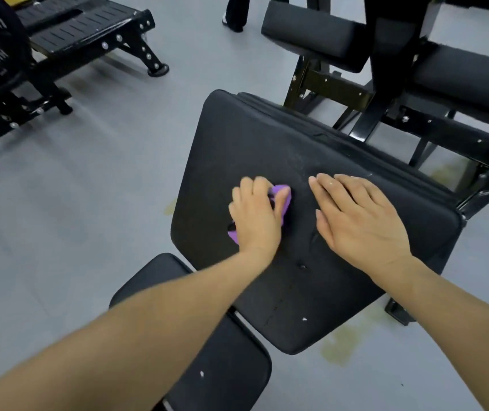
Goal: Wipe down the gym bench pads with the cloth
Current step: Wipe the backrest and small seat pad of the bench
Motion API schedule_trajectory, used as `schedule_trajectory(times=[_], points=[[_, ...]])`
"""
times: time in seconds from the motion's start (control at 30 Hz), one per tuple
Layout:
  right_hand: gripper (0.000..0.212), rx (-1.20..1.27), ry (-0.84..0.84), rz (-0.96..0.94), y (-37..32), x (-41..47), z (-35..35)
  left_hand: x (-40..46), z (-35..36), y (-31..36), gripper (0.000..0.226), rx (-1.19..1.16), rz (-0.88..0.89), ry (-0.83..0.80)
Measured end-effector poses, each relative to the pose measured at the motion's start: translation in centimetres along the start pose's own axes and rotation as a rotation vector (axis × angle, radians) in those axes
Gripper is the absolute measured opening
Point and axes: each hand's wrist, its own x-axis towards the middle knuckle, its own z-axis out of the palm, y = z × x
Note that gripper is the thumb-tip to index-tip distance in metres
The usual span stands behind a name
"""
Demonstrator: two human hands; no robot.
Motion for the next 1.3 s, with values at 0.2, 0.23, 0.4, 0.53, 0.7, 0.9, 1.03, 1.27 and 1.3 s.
schedule_trajectory(times=[0.2,0.23,0.4,0.53,0.7,0.9,1.03,1.27,1.3], points=[[0.044,0.009,0.030,0.012,0.1,0.0,0.2,2.8,0.7,1.3,0.031,0.032,-0.023,0.135],[0.043,0.016,0.032,0.014,0.1,0.0,0.1,0.8,0.8,1.1,0.032,0.022,0.015,0.111],[0.043,0.040,0.016,0.047,1.3,-0.2,-0.7,-4.4,0.7,1.1,0.030,0.033,0.041,-0.037],[0.046,-0.040,0.002,0.037,3.0,-0.8,-1.3,2.5,0.4,3.6,0.025,0.024,0.028,0.036],[0.046,-0.038,0.020,0.074,2.4,-1.0,-0.8,6.1,1.0,5.2,0.031,0.067,0.010,0.100],[0.045,-0.020,0.046,0.095,2.3,-1.0,-0.7,-0.7,0.2,4.4,0.027,0.029,0.153,-0.068],[0.045,-0.018,0.051,0.090,2.3,-0.9,-0.8,6.7,-0.1,6.0,0.027,-0.005,0.090,0.017],[0.045,0.007,0.060,0.121,2.2,-0.9,-0.6,5.7,0.9,6.6,0.028,0.046,0.120,0.062],[0.045,0.017,0.058,0.136,2.2,-0.9,-0.6,3.8,0.9,6.2,0.027,0.040,0.141,0.039]])
